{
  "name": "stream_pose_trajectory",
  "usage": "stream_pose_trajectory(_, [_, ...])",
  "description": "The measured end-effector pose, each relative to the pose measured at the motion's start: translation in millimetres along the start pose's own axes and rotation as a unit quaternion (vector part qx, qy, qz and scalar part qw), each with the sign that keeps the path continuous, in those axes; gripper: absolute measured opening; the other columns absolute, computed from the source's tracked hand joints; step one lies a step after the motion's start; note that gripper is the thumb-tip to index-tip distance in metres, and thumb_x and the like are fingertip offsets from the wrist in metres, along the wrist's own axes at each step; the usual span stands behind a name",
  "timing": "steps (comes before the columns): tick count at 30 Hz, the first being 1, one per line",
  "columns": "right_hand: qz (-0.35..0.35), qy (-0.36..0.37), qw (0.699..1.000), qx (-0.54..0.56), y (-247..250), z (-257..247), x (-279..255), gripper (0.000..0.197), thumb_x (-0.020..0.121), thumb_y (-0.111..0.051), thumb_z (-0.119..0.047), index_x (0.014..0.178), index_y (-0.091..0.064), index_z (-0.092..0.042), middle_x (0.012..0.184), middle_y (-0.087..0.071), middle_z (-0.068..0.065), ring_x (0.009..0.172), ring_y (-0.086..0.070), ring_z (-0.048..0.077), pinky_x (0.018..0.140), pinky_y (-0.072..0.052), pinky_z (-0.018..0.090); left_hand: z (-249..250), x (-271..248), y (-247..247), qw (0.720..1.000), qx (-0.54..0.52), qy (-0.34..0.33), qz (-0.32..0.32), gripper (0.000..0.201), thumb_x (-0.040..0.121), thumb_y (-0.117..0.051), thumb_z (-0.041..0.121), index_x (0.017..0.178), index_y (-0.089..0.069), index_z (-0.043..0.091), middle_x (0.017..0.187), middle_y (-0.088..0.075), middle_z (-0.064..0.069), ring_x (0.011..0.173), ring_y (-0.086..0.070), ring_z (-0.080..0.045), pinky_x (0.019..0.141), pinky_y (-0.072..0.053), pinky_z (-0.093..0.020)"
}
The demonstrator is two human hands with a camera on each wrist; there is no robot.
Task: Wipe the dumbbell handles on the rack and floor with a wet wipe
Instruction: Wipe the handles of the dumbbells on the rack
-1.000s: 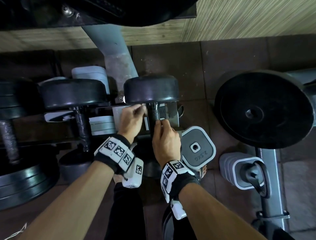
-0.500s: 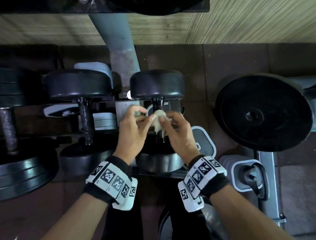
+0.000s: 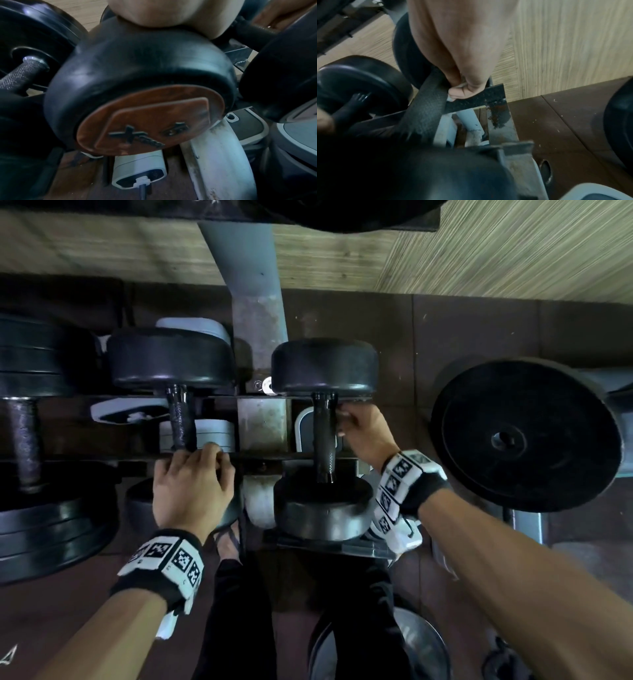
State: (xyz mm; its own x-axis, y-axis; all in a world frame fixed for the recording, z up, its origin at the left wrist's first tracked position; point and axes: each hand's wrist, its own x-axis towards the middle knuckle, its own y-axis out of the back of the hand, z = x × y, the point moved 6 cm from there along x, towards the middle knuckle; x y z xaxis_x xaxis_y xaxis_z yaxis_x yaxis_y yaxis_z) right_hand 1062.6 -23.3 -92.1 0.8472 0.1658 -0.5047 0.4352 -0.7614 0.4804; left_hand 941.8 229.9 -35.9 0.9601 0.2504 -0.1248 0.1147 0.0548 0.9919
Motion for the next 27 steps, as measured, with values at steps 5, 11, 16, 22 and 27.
stream_pose_trajectory(5, [0.009,0.016,1.0,-0.02,8,-1,-21,0.021,0.094,-0.054,0.002,0.101,-0.073,-0.004,0.084,-0.069,0.003,0.077,-0.066,0.021,0.08,-0.055,0.036,-1,-1,-2,1.0,0.008,-0.004,-0.001,0.029,0.094,-0.044,0.031,0.089,-0.063,0.01,0.065,-0.065,-0.009,0.074,-0.06,-0.034,0.072,-0.039,-0.044])
stream_pose_trajectory(11, [0.005,0.002,1.0,-0.026,-3,-3,-6,0.019,0.091,-0.053,0.001,0.092,-0.072,-0.004,0.092,-0.073,0.016,0.09,-0.068,0.034,0.083,-0.054,0.045,-1,-1,-5,1.0,0.023,0.003,-0.008,0.029,0.095,-0.044,0.032,0.088,-0.063,0.011,0.065,-0.065,-0.01,0.073,-0.06,-0.034,0.072,-0.038,-0.043])
stream_pose_trajectory(16, [0.008,-0.003,1.0,-0.009,-5,21,-27,0.016,0.094,-0.058,-0.006,0.1,-0.072,-0.004,0.09,-0.075,0.011,0.085,-0.071,0.025,0.083,-0.057,0.045,0,-1,-4,0.999,0.034,-0.004,0.001,0.029,0.094,-0.045,0.03,0.086,-0.065,0.01,0.063,-0.064,-0.009,0.07,-0.06,-0.033,0.072,-0.039,-0.042])
stream_pose_trajectory(22, [0.014,0.002,1.0,-0.01,-10,11,-17,0.019,0.092,-0.054,0.004,0.087,-0.07,-0.005,0.084,-0.072,0.013,0.077,-0.066,0.024,0.072,-0.052,0.034,-1,-1,-4,0.999,0.035,-0.003,0.002,0.03,0.093,-0.044,0.029,0.084,-0.065,0.01,0.063,-0.064,-0.009,0.07,-0.06,-0.034,0.072,-0.037,-0.042])
stream_pose_trajectory(27, [0.01,-0.027,0.999,-0.017,-8,35,-42,0.02,0.096,-0.059,-0.005,0.112,-0.072,-0.004,0.098,-0.075,0.011,0.091,-0.071,0.026,0.088,-0.057,0.045,2,-1,-1,0.999,0.032,-0.004,0.016,0.027,0.092,-0.047,0.027,0.082,-0.064,0.009,0.059,-0.061,-0.011,0.066,-0.059,-0.034,0.07,-0.04,-0.042])
